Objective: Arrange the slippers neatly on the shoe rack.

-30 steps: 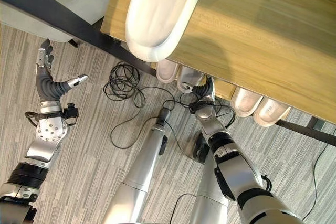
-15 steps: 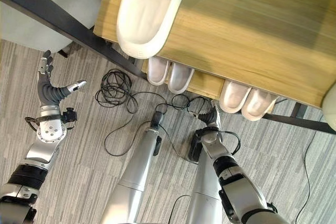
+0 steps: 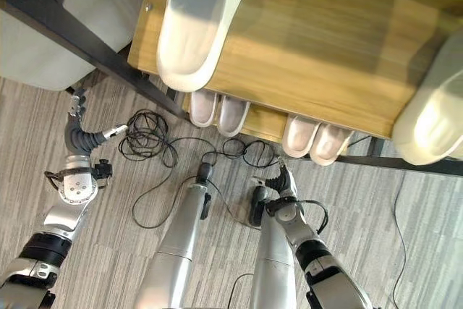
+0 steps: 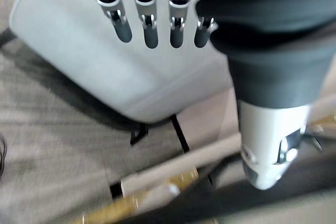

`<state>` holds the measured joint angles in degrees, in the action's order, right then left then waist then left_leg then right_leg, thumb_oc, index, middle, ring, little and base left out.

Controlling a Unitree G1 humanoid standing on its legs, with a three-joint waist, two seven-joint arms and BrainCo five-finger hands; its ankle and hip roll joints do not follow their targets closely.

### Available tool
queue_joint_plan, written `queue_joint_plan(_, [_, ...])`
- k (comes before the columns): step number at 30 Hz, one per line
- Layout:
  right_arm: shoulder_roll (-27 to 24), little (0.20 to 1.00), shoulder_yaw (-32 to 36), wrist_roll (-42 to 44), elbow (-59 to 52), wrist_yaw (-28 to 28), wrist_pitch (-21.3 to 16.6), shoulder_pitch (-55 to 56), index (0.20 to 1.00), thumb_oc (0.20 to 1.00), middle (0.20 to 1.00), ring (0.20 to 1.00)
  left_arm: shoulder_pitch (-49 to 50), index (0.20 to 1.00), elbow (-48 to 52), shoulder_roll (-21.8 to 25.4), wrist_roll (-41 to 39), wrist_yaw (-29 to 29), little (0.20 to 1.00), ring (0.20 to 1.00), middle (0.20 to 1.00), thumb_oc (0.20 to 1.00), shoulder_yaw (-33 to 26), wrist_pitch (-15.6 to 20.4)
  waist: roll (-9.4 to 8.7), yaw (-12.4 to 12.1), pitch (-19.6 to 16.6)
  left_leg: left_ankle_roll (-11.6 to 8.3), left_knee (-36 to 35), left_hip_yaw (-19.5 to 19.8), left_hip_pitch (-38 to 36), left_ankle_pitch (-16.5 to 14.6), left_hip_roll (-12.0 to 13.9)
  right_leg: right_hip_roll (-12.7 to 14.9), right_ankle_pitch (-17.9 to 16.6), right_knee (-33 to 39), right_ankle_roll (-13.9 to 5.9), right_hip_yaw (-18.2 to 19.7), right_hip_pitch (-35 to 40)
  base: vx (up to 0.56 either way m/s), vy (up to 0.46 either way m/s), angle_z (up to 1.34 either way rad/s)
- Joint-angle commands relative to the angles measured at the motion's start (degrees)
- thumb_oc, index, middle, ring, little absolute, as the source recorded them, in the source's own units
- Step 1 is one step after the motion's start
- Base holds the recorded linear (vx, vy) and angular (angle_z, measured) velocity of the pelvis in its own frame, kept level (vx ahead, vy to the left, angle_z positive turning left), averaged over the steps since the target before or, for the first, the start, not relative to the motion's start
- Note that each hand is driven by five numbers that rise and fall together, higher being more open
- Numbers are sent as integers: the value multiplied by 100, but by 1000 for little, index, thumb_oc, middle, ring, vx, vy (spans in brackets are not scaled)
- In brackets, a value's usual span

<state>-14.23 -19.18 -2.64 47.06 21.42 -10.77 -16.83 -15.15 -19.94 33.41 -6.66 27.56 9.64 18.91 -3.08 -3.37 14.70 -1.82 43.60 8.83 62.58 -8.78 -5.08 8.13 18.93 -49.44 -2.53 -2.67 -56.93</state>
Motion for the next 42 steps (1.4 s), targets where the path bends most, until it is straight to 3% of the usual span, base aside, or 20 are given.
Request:
queue_joint_plan(1, [-150, 1000, -214, -366, -182, -183, -167, 574, 1000, 1000, 1000, 1000, 85, 1000, -5, 26, 206, -69, 1000, 1000, 1000, 1000, -63, 150, 43, 52, -269, -14, -1280, -65, -370, 411, 355, 15, -89, 727, -12, 139, 640, 38, 12, -9])
queue_joint_plan(2, [-199, 1000, -312, -534, -181, -239, -144, 719, 1000, 1000, 1000, 1000, 119, 1000, -8, 15, 221, -84, 1000, 1000, 1000, 1000, -48, 147, 9, 75, -283, -26, -1327, -59, -540, 415, 357, 6, -93, 843, -14, 116, 839, -60, 33, -3])
queue_joint_plan(3, [-252, 1000, -420, -720, -129, -311, -106, 877, 1000, 1000, 1000, 1000, 168, 1000, 0, 20, 230, -121, 1000, 1000, 1000, 1000, -28, 157, 11, 55, -285, -20, -1507, -47, -691, 652, 391, -26, -309, 1019, -9, 61, 981, -39, 33, -1])
queue_joint_plan(5, [-346, 1000, -591, -1059, -36, -523, -92, 1346, 1000, 1000, 1000, 1000, 281, 1000, 43, 41, 340, -212, 1000, 1000, 1000, 1000, 85, 155, -65, 105, -296, -46, -1610, -45, -1216, 628, 387, -7, -315, 1275, -43, 1, 1593, 17, 30, -4])
queue_joint_plan(7, [-346, 1000, -592, -1060, -39, -523, -91, 1350, 1000, 1000, 1000, 1000, 284, 1000, 45, 41, 340, -212, 1000, 1000, 1000, 1000, 85, 154, -63, 106, -275, -46, -1620, -43, -1246, 630, 386, -6, -318, 1287, -43, -3, 1625, 34, 13, -3])
queue_joint_plan(12, [-346, 1000, -465, -1169, -50, -753, -155, 2122, 1000, 1000, 1000, 1000, 786, 1000, 303, -6, 416, -464, 1000, 1000, 1000, 1000, 193, 154, -151, 209, -269, -37, -1834, -66, -2179, 577, 403, -18, -397, 1659, -116, -64, 2587, 52, 26, 0])
queue_joint_plan(13, [-324, 1000, -339, -1094, -54, -762, -158, 2231, 1000, 1000, 1000, 1000, 1473, 1000, 1215, 186, 262, -747, 1000, 1000, 1000, 1000, -61, 151, -109, 142, -261, -20, -1873, -41, -2289, 584, 370, -24, -406, 1729, -129, -99, 2739, 43, 41, -5])
queue_joint_plan(14, [-290, 1000, -319, -1065, -100, -816, -195, 2335, 1000, 1000, 1000, 1000, 2247, 1000, 1458, 364, 315, -948, 1000, 1000, 1000, 1000, -92, 335, -80, 123, -265, -1, -1982, -56, -2597, 578, 373, -38, -429, 1834, -169, -111, 3015, 24, 34, 1])
queue_joint_plan(26, [-902, 1000, -356, -1353, -1504, -1252, -484, 3083, 1000, 1000, 1000, 1000, 2713, 1000, 1122, 378, 542, -1368, 1000, 1000, 1000, 1000, -153, 193, -104, 287, -656, 46, -2685, -199, -4056, 503, 417, -82, -738, 2715, -326, -183, 4326, 65, 46, -3])
queue_joint_plan(31, [-972, 1000, -351, -1340, -1604, -1348, -518, 3153, 1000, 1000, 1000, 1000, 2840, 1000, 900, 384, 513, -1517, 1000, 1000, 1000, 1000, -117, 187, -96, 307, -786, 47, -2918, -249, -4424, 501, 443, -92, -836, 2920, -369, -150, 4591, 70, 31, -8])
queue_joint_plan(35, [-1191, 1000, -163, -1290, -1736, -1636, -557, 3413, 1000, 1000, 1000, 1000, 3520, 1000, 1298, 1143, 234, -2352, 1000, 1000, 1000, 1000, -189, 254, -17, 318, -1040, 68, -3244, -387, -5067, 468, 470, -95, -882, 3188, -439, -149, 5088, 103, 28, -13])
queue_joint_plan(42, [-1200, 1000, -57, -1348, -1613, -1782, -509, 3553, 1000, 1000, 1000, 1000, 3946, 1000, 1746, 1520, -227, -2840, 1000, 1000, 1000, 1000, -634, 181, 36, 288, -1234, 58, -3404, -420, -5517, 448, 458, -86, -876, 3378, -467, -178, 5516, 18, -6, -7])
